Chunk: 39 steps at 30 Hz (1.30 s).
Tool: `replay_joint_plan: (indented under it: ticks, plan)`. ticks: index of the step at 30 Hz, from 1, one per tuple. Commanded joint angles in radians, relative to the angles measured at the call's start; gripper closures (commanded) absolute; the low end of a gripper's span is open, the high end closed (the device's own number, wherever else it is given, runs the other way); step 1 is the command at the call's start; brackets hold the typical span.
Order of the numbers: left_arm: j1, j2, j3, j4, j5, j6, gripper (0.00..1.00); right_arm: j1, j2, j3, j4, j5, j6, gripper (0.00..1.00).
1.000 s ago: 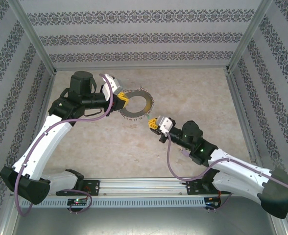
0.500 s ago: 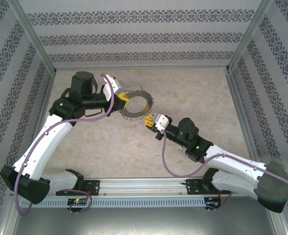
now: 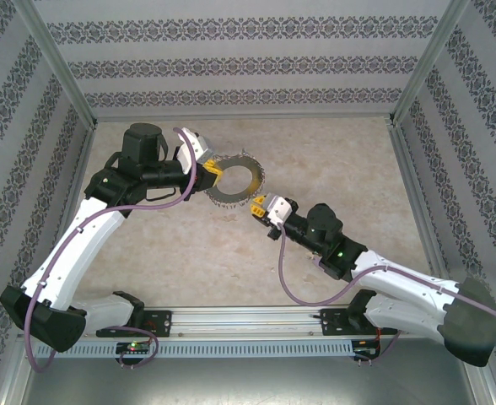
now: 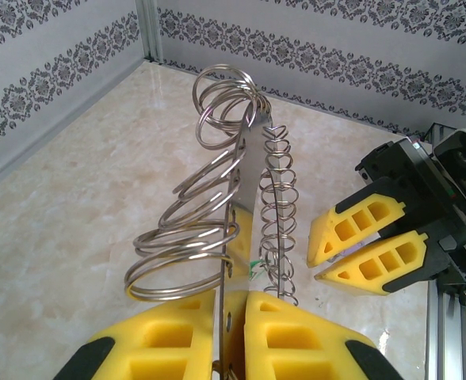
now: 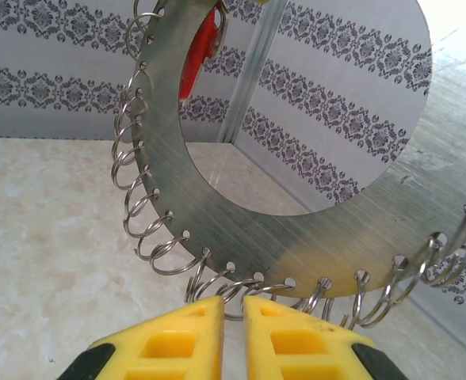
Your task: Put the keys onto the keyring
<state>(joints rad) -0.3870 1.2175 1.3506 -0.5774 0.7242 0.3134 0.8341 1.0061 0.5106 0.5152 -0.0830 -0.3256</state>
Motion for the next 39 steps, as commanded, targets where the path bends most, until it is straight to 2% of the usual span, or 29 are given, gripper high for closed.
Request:
replay_joint_plan:
  ticks: [1,16,28,35,39]
  plan:
    - [-0.014,-0.020,0.030,0.011,0.013,-0.013,1.00,0.010,0.013,0.014,0.038,0.036,-0.014,0.83]
    - [-0.019,-0.020,0.028,0.017,0.014,-0.018,1.00,0.011,0.044,0.011,0.075,0.096,-0.013,0.80]
    - [-0.018,-0.022,0.027,0.023,0.012,-0.019,1.00,0.013,0.061,0.020,0.092,0.038,-0.009,0.77]
    - [-0.019,-0.021,0.027,0.023,0.014,-0.019,1.00,0.014,0.072,0.016,0.113,0.093,-0.005,0.75]
    - [-0.020,-0.024,0.024,0.024,0.015,-0.021,1.00,0.014,0.078,0.023,0.117,0.084,-0.007,0.73]
